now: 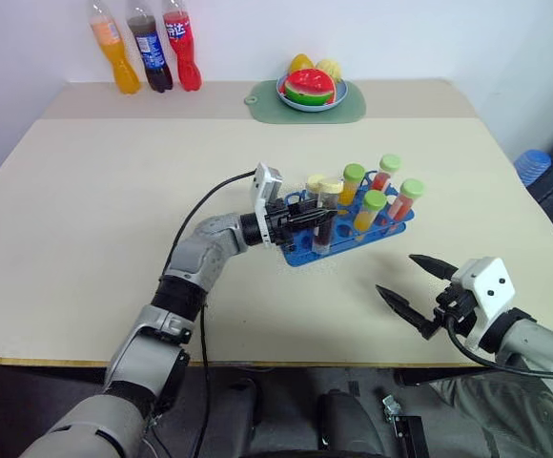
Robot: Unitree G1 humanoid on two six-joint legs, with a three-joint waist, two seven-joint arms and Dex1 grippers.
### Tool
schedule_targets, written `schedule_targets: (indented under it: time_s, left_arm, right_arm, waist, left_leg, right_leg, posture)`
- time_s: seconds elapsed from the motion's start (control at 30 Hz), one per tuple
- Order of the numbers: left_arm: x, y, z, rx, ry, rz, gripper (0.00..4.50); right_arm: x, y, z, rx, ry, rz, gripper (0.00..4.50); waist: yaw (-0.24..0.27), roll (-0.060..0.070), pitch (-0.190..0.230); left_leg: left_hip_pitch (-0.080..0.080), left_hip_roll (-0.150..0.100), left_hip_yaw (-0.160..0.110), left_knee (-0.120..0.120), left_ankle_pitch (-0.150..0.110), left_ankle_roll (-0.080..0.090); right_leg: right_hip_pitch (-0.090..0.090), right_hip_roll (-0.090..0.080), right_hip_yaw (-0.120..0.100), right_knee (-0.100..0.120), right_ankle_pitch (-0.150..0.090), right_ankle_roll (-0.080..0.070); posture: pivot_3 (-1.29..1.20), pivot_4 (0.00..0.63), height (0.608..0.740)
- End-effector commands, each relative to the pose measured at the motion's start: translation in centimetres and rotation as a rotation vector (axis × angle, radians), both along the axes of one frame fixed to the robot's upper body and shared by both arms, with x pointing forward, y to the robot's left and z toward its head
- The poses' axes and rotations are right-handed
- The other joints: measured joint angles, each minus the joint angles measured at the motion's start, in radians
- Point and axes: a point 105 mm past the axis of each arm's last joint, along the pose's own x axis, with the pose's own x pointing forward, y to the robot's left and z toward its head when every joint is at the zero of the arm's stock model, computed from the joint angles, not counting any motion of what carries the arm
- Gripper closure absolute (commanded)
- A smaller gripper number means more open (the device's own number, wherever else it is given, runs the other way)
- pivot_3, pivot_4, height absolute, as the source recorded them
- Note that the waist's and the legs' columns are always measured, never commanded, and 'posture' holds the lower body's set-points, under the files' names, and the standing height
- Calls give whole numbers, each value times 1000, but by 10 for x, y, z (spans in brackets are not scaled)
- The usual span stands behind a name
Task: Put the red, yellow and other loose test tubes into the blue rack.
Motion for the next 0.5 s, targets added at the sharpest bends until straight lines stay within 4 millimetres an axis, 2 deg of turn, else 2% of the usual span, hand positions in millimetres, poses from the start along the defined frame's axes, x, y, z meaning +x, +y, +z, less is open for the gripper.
schedule_targets:
  time_s: [0.03, 0.23, 0.5]
  left_arm:
    - [11, 3, -1, 45, -61, 65, 3765]
    - [19, -1, -9, 107, -126, 119, 3765]
    - [5, -9, -30, 211, -260, 37, 3765]
  right_arm:
    - [-3, 2, 12, -14, -64, -5, 209]
    - [0, 4, 11, -7, -68, -12, 209]
    - [0, 2, 6, -8, -55, -22, 209]
  waist:
    - [-1, 0, 0]
    - [-3, 0, 0]
    - [-1, 0, -1]
  left_leg:
    - [0, 0, 0, 0, 0, 0]
    - [0, 0, 0, 0, 0, 0]
    - [2, 0, 0, 1, 0, 0]
  right_leg:
    - [0, 0, 0, 0, 0, 0]
    - [0, 1, 0, 1, 0, 0]
    - [2, 1, 0, 1, 0, 1]
  posture:
    - [0, 150, 740]
    - [0, 150, 740]
    - [0, 150, 740]
